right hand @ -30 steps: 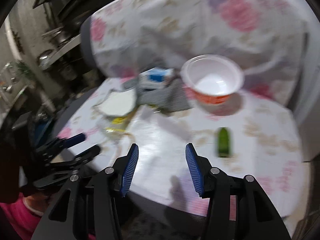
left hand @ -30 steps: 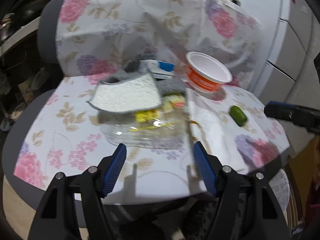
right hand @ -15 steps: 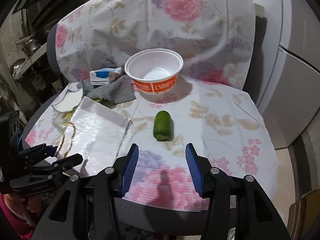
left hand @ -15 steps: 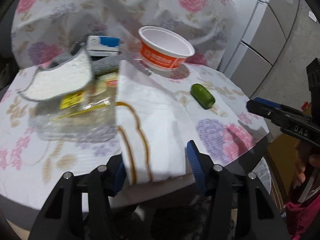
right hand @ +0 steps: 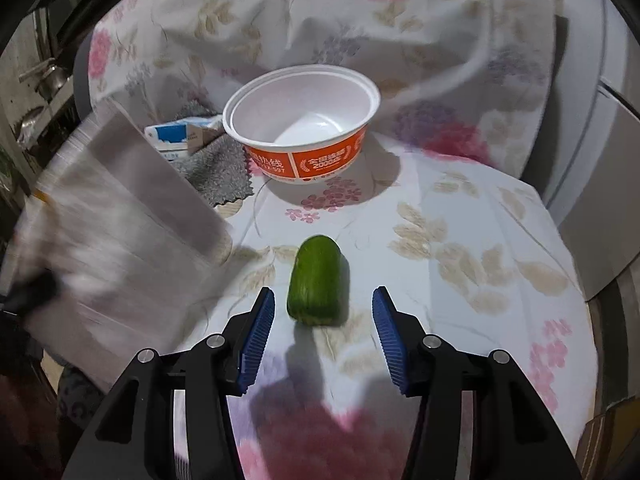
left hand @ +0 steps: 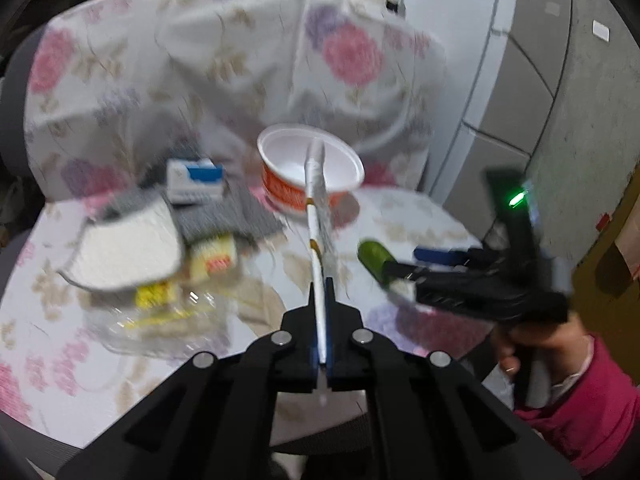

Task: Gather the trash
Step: 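Lift the white wrapper with the left gripper while the right gripper approaches the cucumber, then grasp the green cucumber with the right gripper while the left gripper carries the wrapper to the bin, then open both grippers over the trash bin to drop wrapper and cucumber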

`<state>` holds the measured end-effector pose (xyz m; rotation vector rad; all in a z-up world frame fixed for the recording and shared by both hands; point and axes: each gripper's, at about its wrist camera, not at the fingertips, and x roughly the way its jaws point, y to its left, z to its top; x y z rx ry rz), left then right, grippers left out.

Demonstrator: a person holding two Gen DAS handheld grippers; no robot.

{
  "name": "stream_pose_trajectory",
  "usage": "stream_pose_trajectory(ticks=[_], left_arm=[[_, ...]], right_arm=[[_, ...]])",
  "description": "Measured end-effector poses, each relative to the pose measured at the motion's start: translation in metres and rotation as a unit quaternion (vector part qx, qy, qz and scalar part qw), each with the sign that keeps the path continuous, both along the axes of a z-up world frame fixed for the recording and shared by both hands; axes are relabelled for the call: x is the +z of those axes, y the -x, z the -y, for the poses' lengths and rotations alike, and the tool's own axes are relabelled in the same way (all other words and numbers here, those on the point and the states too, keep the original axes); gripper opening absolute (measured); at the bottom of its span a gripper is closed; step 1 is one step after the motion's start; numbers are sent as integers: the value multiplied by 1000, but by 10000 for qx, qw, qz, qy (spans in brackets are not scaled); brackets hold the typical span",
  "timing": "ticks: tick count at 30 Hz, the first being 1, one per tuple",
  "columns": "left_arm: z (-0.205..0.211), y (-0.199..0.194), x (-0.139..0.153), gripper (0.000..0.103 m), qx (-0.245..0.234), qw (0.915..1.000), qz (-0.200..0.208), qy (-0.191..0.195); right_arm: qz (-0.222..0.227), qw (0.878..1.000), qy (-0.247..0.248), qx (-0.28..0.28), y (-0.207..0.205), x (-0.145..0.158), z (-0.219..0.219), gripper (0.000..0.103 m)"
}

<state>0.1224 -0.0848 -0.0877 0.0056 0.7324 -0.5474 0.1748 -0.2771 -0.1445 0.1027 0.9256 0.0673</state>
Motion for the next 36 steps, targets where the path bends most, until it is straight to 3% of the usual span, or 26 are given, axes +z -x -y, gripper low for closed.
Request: stream_pose_trajectory(ticks=[5,7,10,14,20,24,28,36], left_arm=[[-11,-1,11,0,160,9998,109,82],[-12,-2,8,0,181,9998,73,66],[-12,-3,6,0,165,9998,11,125],[-3,10,14,0,-112,9995,198,229],[44,38,28,0,-884,9932,603,469],[96,65,25,0,-1624,9822,694,641],[146,94,14,0,-2316,9689,656,578],[247,157,-28,0,-3456,9368,522,171]], right_arm=[[-218,9995,163,-162,-27,-11,-7,52],[-358,9989,233,-185,-32,-16,-10,32],[-268,9987,355,-235,-23,-9,-13,32],[144,9993,23,-349,15,22,0,32],[693,9943,-272,-767,96,63,46,32],[993,9861,-160,-1324,163,82,85,32],[1073,9760,88,-1893,218,83,114,32],[790,9482,31,-3077,316,41,168,32]])
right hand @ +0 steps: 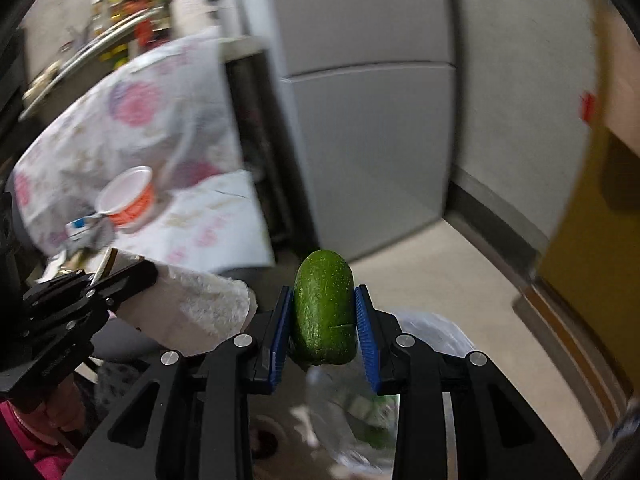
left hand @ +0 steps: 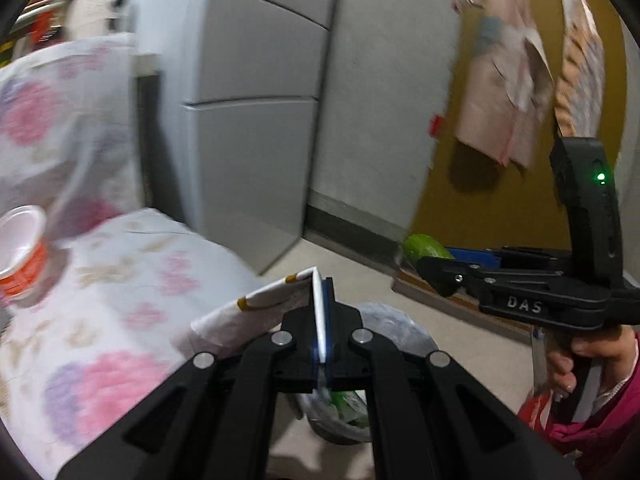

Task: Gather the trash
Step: 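Open both grippers over the trash bin to drop wrapper and cucumber, then return to the chair and grasp the blue-and-white milk carton with the right gripper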

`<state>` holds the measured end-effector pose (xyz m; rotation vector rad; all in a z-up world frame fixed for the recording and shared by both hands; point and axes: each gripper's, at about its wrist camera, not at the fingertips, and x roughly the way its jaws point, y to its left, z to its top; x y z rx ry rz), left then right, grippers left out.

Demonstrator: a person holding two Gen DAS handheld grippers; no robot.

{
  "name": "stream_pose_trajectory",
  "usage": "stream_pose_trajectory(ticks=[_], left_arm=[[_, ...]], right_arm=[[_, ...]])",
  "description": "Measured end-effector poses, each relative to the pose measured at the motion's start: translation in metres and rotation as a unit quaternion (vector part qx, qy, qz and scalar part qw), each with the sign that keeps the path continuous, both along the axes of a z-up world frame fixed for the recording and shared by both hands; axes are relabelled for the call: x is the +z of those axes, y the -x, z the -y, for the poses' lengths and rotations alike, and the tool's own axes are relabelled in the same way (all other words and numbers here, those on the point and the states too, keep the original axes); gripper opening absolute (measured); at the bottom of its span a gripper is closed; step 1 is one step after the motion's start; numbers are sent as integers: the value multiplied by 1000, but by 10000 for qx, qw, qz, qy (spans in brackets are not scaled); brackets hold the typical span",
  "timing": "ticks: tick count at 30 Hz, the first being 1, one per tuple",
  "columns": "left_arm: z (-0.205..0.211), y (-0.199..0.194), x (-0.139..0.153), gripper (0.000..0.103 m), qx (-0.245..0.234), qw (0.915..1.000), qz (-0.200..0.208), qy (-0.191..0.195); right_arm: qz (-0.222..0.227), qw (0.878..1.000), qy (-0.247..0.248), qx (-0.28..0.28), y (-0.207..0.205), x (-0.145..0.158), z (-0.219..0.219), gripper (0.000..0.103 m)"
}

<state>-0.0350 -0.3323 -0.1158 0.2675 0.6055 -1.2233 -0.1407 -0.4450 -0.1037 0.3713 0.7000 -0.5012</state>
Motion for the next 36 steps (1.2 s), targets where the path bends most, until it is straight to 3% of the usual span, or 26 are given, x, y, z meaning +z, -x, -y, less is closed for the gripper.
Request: stream_pose_trajectory(ticks=[5,9,12,13,15,16,24,30,36], left_arm=[[48,16,-39,0,-477,9975,-330,-400],[76,29,-68,0,-760,9929,-336,-851],[94,30,-83,3,-862,9889,-506,-1103],[99,29,-87,8,-891,9872,-555,-1198],[103,29,-92,51,-841,9868,-531,-1276],[102,28,-92,55,-834,9871,-559,-1251],[83,11,-77,57,-459,9903,-623,-1157],[35,-18,-47,57,340,9946,-310,-927],[-36,-45,-24,58,1205,9895,-32,-792]], right_arm=[[-279,9977,-366,-502,37,-43,29,33],[-478,9933,-752,-736,55,-78,49,33],[-613,9898,-952,-870,54,-100,61,41],[-623,9890,-1000,-896,54,-104,65,48],[-607,9877,-1041,-1001,57,-108,69,51],[-585,9873,-1061,-1025,56,-107,70,52],[-243,9907,-806,-1069,53,-73,68,53],[27,9969,-381,-690,27,-32,41,53],[263,9996,-23,64,-26,2,-3,57]])
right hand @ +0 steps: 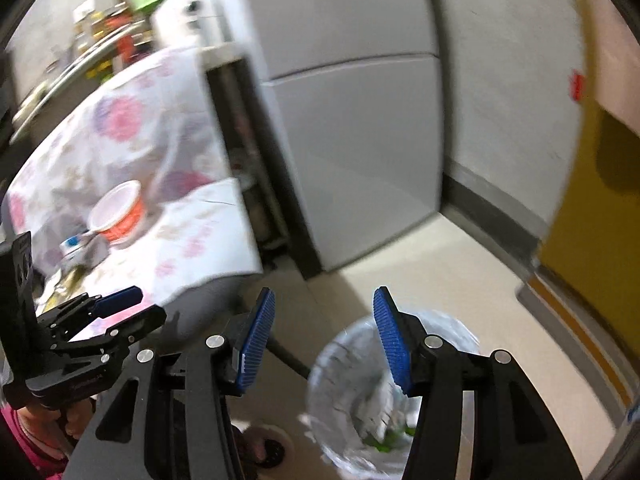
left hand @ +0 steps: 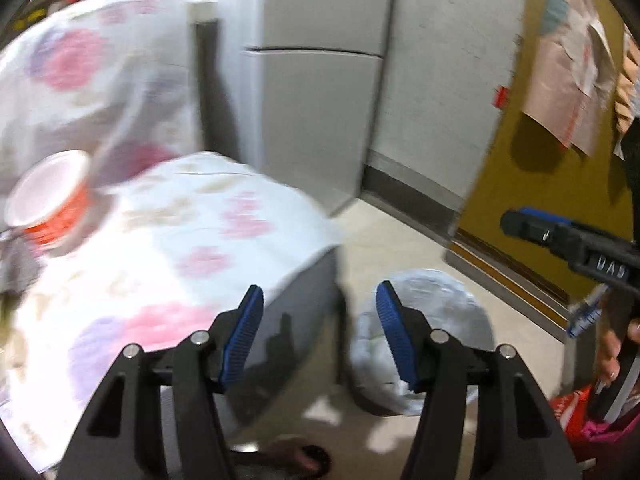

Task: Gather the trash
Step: 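Return to the chair and grasp the blue-and-white milk carton with the right gripper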

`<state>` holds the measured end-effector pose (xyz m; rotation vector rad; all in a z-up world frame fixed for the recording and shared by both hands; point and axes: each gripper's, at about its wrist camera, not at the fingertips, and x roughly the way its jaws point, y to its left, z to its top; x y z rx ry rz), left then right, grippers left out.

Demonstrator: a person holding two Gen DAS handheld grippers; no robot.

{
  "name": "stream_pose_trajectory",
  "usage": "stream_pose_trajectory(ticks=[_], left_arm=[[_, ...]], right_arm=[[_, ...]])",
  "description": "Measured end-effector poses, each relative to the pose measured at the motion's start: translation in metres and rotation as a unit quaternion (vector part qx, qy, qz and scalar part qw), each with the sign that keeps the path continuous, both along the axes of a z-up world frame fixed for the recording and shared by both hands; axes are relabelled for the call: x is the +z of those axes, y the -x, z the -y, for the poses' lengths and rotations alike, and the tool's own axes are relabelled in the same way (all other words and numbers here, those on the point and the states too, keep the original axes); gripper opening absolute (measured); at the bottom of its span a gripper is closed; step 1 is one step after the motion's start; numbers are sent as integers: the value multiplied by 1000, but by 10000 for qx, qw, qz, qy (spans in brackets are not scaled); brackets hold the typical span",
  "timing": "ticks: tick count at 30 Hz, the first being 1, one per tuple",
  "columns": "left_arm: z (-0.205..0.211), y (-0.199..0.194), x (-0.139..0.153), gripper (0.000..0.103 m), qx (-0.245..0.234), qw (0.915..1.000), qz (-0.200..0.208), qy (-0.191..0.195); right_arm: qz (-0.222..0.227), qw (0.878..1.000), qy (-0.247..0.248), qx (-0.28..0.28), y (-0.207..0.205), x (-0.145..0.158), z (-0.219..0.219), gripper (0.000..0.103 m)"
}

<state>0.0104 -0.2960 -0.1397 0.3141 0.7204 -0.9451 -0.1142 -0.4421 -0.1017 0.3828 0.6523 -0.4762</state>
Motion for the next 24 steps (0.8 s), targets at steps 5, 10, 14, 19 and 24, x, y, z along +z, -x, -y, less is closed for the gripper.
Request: stream_pose_trajectory(ticks=[5,10,14,19,24], left_arm=[[-66,-30,16,63,894,9956,289,-47],[-130,-60,25,63,1719,9843,345,-178],[-181,-80,34,63,2397,9698,362,-273],[-249,-101,48,64,3197,9464,389,-251],[-304,-125,46,64,3753,9262,318,-178]], right_arm=[[31,9976,145,670,-57,19,-36,59],[22,9899,119,1411,-119,29,-85,59],[-52,9785,62,2060,-172,36,-131,59],[-220,9593,306,2797,-226,48,-188,59],[-230,9440,359,3273,-264,41,-231,59]])
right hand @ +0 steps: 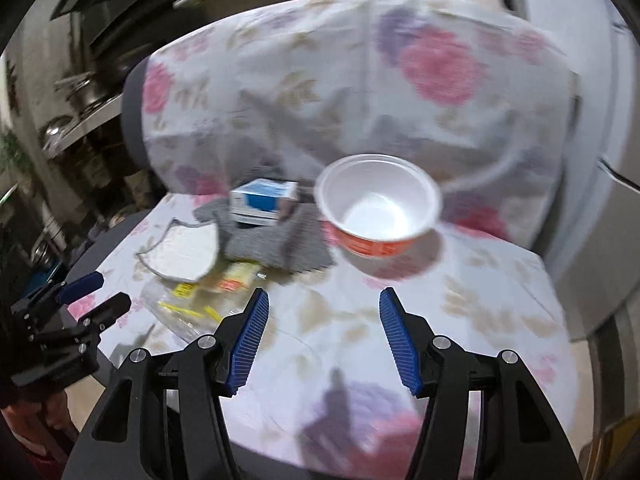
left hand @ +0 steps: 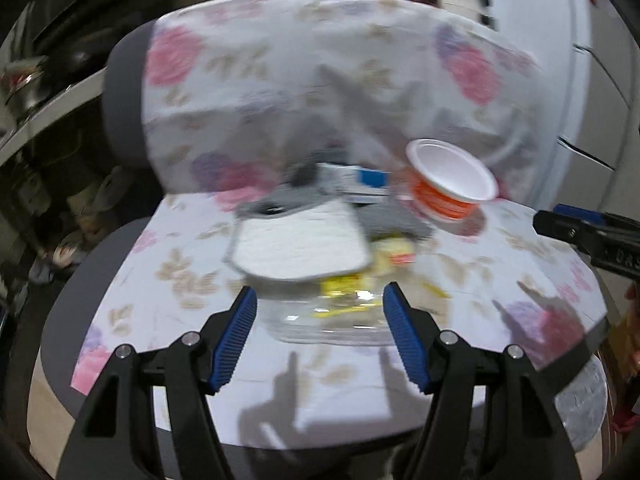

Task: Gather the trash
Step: 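Return to the chair and grasp the blue-and-white milk carton with the right gripper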

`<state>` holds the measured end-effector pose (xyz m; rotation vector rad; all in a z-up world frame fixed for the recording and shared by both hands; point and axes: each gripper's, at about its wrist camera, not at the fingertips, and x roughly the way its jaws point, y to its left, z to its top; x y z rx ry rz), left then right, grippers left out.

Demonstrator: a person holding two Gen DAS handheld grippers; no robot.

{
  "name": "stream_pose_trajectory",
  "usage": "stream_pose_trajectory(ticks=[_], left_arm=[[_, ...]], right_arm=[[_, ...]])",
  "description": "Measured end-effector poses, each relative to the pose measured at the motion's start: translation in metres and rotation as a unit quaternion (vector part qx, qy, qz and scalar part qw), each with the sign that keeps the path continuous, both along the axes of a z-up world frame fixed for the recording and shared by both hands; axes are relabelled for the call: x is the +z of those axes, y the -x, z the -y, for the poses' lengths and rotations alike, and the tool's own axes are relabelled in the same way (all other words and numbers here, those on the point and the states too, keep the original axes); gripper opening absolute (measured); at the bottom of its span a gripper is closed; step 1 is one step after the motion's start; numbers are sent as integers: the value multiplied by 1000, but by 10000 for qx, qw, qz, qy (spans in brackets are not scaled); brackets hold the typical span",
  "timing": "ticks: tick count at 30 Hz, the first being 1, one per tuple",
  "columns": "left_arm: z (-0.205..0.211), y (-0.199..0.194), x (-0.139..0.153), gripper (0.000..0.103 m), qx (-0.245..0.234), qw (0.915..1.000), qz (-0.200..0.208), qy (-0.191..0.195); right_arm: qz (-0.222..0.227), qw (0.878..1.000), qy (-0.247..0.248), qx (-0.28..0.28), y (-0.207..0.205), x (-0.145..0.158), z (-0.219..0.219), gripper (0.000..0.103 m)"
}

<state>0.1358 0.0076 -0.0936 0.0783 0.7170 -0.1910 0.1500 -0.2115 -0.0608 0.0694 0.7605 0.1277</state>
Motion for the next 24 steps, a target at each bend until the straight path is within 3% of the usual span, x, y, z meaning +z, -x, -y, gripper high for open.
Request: stream_pose_trajectory(ticks=[9,13,15,24], left_arm=[[-46,-55,-7,66,488,9986,-135,177],[-58,-82,-14,69,640,9973,-276,224],[-63,-95,-19,69,675,9967,-336,293],[-66,-117,-29,69,621,9960,-420,483]], right_arm=[[-89,9993,80,351,-76,-10,-44,67],[-121,9992,9,389,-109,-16,-59,83],[-162,9991,-19,384,-129,-21,-68,86],[-643,9975,-45,281,-192,-48,-93,88]])
